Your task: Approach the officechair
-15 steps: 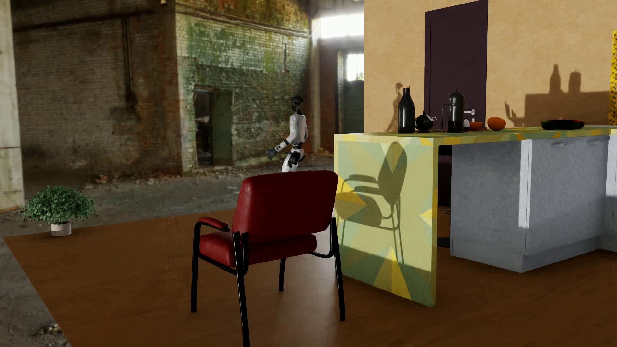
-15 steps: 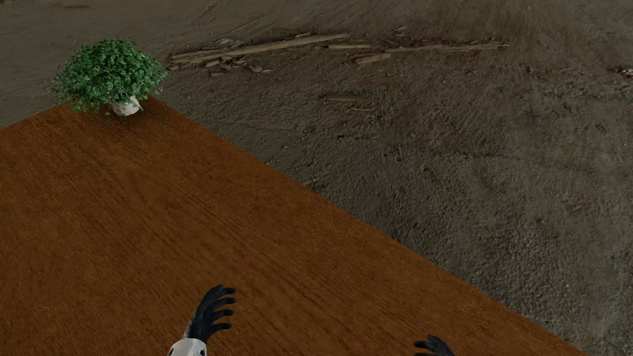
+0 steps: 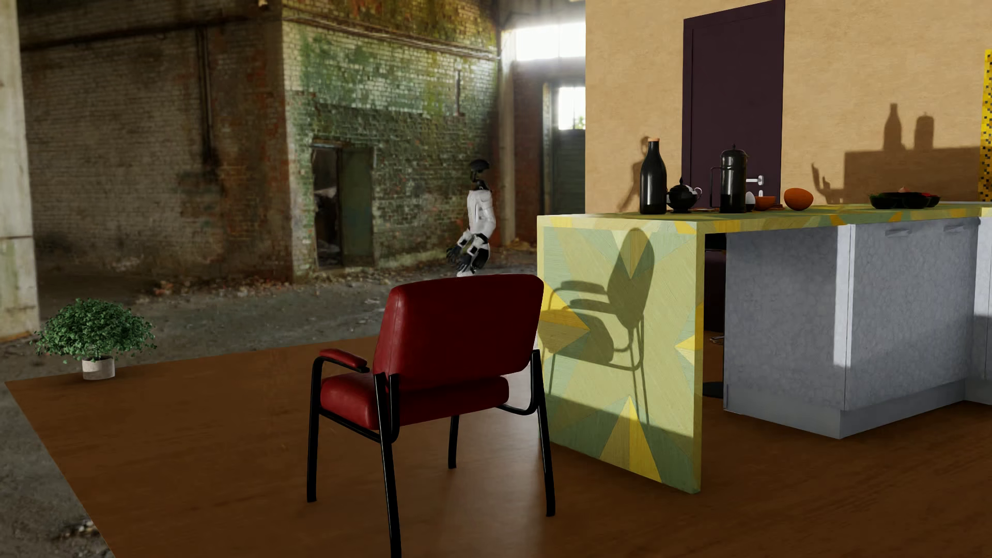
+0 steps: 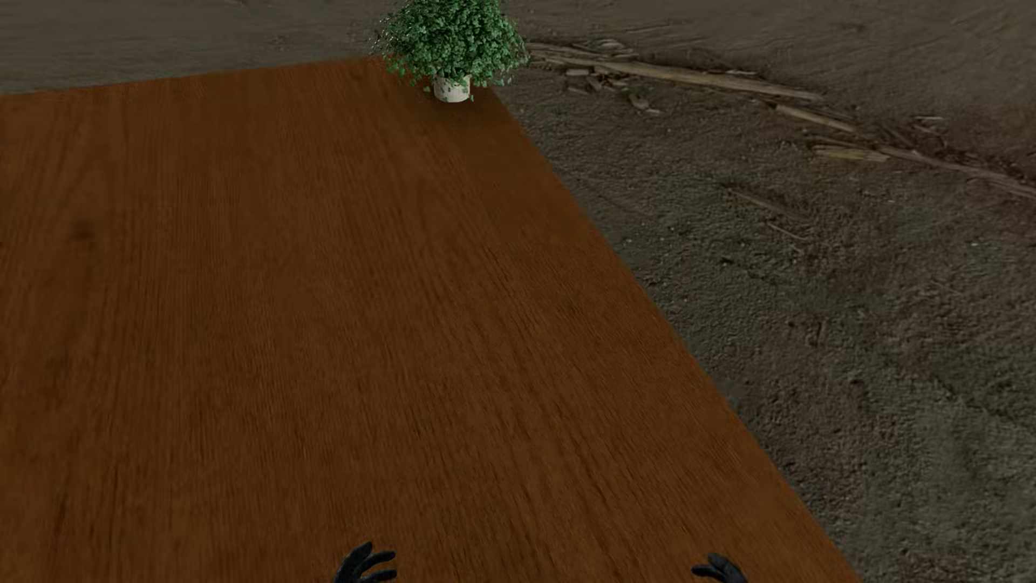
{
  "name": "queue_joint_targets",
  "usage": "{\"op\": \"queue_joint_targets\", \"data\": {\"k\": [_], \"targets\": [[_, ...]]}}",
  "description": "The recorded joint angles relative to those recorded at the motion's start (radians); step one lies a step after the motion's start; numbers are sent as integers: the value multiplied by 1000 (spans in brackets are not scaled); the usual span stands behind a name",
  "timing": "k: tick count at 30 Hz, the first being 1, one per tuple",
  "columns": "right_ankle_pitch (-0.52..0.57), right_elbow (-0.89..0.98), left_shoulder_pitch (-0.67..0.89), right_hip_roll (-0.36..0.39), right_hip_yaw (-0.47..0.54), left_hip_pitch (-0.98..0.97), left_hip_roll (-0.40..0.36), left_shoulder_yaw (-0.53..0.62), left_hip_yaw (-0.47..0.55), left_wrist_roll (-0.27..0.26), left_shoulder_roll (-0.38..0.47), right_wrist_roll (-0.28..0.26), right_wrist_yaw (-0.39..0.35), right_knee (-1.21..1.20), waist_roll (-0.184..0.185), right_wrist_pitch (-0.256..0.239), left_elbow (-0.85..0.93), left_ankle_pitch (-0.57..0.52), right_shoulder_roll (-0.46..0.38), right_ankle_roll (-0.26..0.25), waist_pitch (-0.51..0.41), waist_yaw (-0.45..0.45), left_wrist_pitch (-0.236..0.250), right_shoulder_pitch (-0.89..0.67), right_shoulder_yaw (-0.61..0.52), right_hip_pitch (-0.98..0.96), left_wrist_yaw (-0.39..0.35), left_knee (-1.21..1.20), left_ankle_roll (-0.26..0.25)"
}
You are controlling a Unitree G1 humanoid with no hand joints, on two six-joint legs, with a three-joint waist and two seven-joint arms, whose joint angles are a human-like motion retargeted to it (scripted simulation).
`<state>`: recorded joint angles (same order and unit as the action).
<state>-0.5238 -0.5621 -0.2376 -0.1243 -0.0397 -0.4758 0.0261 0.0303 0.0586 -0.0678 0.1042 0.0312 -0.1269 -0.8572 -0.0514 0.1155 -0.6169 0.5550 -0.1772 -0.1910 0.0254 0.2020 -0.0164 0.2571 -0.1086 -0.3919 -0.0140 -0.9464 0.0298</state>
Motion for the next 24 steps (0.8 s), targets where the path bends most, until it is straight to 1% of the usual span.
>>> {"op": "queue_joint_targets", "data": {"k": [1,2,3,4,5,6,7,8,9,10,11,12,13,14,15,16,17,18,19,20,21,22,23,24], "targets": [[15,4,-36,-7,-38,14,34,-13,-11,9,6,-34,0,23,25,31,13,5,-4,-71,-18,48,1,-88,-13,46,14,-5,13],[-3,20,-75,-24,-51,29,46,10,-27,8,78,-70,4,30,26,30,-35,49,13,-46,-19,64,-7,-195,-4,67,15,0,-120],[-12,43,-107,-16,-50,56,54,-15,-41,-3,96,-92,13,63,45,-32,-51,39,12,44,-10,68,-34,-222,-10,105,1,14,-63],[-8,52,-107,-23,-37,94,44,1,-50,-15,108,-99,19,14,53,-101,-68,17,29,119,-18,59,-58,-232,-6,109,-26,37,-58],[112,14,-99,-17,4,114,26,26,-25,-22,116,-87,26,-170,55,-175,-42,27,66,145,-25,7,-76,-215,9,35,-58,53,-55],[217,-32,-88,-4,55,162,18,35,-25,-27,106,-60,44,-283,44,-202,-58,37,50,154,-29,-39,-67,-173,9,-42,-83,91,-55],[195,-36,-51,11,87,214,7,30,-20,-35,98,-24,65,-294,24,-195,-59,40,28,156,-29,-93,-64,-101,45,-105,-99,145,-58],[118,-58,0,24,105,264,0,12,-14,-37,84,10,82,-194,0,-177,-2,41,6,147,-21,-136,-72,-22,93,-152,-107,205,-64],[80,-59,65,16,109,306,-13,-11,4,-17,42,35,92,-78,-19,-136,29,59,-16,126,-23,-166,-73,28,116,-164,-100,231,-68],[104,-77,123,10,97,301,-16,11,20,7,24,45,95,-23,-19,-105,34,67,-48,69,-26,-161,-71,52,107,-146,-74,167,-51],[63,-109,160,8,58,234,0,47,16,22,7,36,85,-20,23,-88,-9,-18,-86,51,-54,-126,-70,29,97,-91,-32,-38,46],[41,-97,112,8,18,130,21,36,-31,17,26,7,57,19,69,-71,-33,-146,-88,86,-55,-82,-69,-20,98,-36,31,-191,107],[26,-49,33,1,-12,52,27,-15,-91,10,46,-26,24,72,109,-42,-29,-178,-73,76,-68,-29,-78,-102,85,41,87,-249,94],[2,19,-41,-8,-33,-14,25,-40,-143,16,88,-56,-4,119,142,-19,0,-101,-69,66,-82,52,-97,-215,49,116,114,-217,49],[37,7,-91,-7,-38,-52,18,-29,-139,47,103,-74,-21,1,180,-83,5,-66,-29,46,-78,106,-116,-298,43,103,90,-75,29],[159,-38,-112,-15,-3,-30,0,37,-135,83,127,-76,-29,-223,180,-171,-95,-67,54,23,-71,122,-117,-334,32,20,45,22,36],[246,-41,-108,2,47,11,-26,73,-121,102,121,-61,-22,-346,156,-248,-174,-27,70,5,-73,94,-126,-290,-69,-76,-5,26,36],[214,-60,-99,22,71,75,-47,71,-105,88,93,-30,9,-318,118,-282,-139,3,84,-3,-95,31,-141,-235,-62,-157,-47,51,31],[176,-53,-78,37,79,129,-61,63,-89,60,63,4,47,-207,78,-290,-46,41,75,-6,-108,-21,-150,-163,-18,-229,-79,58,24],[186,-71,-24,36,70,154,-84,42,-81,38,36,41,84,-68,27,-292,16,74,22,-18,-117,-47,-140,-109,31,-291,-99,3,24],[201,-105,33,43,67,95,-81,59,-72,24,30,62,99,-93,20,-280,6,-23,-55,49,-118,-42,-112,-79,49,-275,-93,-197,70],[147,-145,61,51,33,7,-60,53,-67,9,34,67,94,-102,32,-255,-25,-223,-92,151,-108,-33,-84,-80,71,-227,-65,-386,81],[108,-79,54,42,2,-64,-42,23,-82,-8,33,53,68,-79,49,-184,-47,-326,-95,122,-105,-32,-63,-89,90,-155,-17,-450,57],[83,-49,20,35,-17,-114,-25,11,-109,-4,33,23,33,-36,64,-134,-13,-251,-77,117,-95,4,-61,-128,87,-82,22,-395,36]]}}
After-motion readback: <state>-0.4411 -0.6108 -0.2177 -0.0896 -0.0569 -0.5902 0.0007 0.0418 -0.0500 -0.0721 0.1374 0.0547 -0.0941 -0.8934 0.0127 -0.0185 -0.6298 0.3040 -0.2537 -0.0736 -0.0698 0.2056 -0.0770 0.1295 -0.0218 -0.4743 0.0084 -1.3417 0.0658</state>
